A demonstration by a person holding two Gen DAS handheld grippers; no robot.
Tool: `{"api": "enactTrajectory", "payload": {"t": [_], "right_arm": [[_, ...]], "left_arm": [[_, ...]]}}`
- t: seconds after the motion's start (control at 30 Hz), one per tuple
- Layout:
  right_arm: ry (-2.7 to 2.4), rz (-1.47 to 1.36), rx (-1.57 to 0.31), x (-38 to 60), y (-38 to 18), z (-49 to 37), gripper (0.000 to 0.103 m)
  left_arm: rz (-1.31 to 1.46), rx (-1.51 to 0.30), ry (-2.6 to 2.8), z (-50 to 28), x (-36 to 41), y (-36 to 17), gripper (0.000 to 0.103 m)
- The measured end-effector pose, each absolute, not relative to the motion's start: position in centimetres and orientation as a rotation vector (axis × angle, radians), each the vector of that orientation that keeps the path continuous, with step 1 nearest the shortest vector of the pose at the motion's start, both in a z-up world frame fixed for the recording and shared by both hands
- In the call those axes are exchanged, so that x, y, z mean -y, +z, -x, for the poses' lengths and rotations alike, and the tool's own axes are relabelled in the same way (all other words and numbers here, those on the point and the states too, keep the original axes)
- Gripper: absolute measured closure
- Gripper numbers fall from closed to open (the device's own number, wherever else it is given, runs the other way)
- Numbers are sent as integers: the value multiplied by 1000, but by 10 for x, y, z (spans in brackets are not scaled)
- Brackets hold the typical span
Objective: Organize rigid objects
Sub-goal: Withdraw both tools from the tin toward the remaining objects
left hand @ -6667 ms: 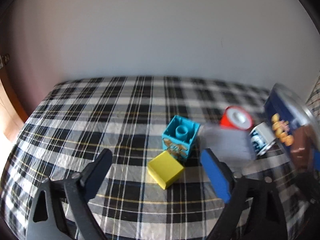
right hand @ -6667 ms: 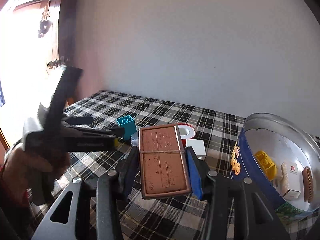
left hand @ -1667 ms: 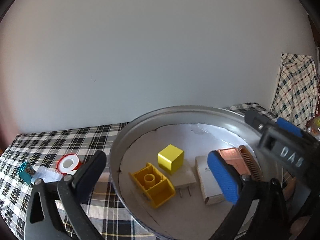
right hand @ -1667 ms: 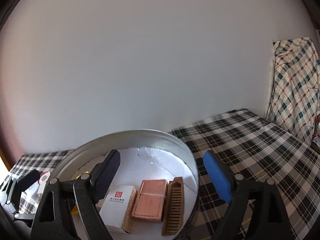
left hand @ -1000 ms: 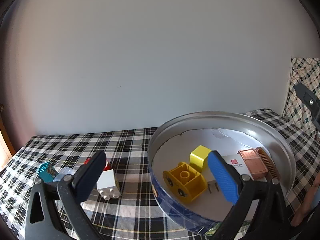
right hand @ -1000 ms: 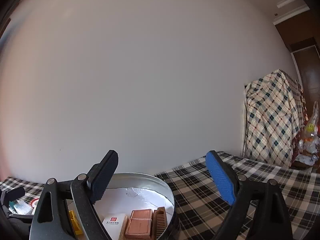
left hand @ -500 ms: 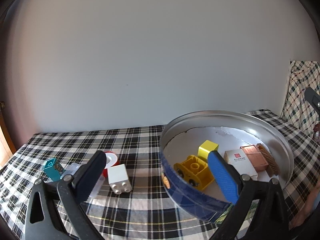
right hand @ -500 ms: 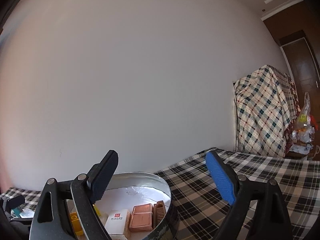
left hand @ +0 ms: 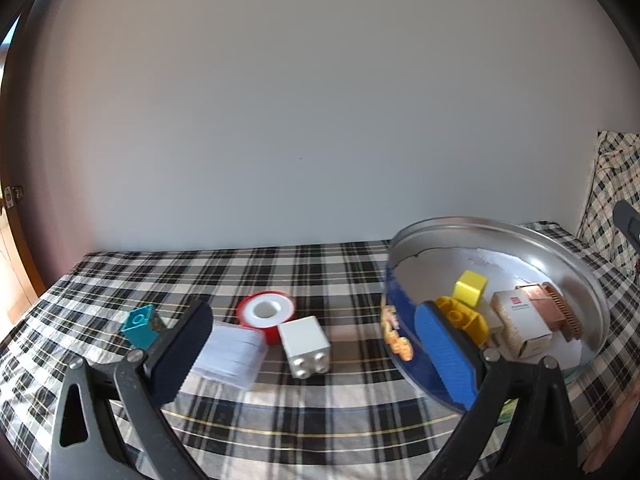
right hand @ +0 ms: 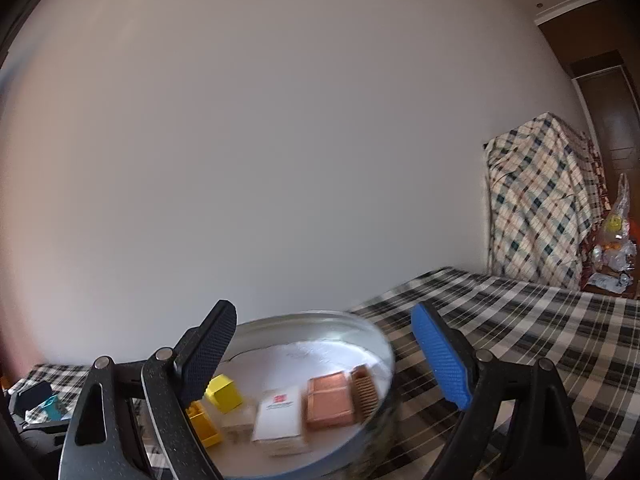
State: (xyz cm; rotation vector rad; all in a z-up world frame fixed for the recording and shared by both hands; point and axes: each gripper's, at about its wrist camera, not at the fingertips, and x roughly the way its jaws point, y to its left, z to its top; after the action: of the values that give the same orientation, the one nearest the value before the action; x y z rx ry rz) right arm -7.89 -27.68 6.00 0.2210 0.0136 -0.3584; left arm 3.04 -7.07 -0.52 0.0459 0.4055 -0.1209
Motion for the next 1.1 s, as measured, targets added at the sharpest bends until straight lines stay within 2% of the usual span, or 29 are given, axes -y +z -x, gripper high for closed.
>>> {"api": "enactTrajectory", "payload": {"t": [0.33,0.83,1.03,1.1], "right_arm": [[-239,-190,-61,224,57,62,12],[-18,-88,-239,143,46,19,12],[60,31,-334,96,39,-10,23],[77,45,-388,88,36,-22,32]], "left_arm": [[-49,-418,-55,-42,25,-6,1],[36,-497,96,-73,-77,-14,1],[115,-543,145,-87,-117,-18,1],[135,-543,161,-90,-129,-17,1]]}}
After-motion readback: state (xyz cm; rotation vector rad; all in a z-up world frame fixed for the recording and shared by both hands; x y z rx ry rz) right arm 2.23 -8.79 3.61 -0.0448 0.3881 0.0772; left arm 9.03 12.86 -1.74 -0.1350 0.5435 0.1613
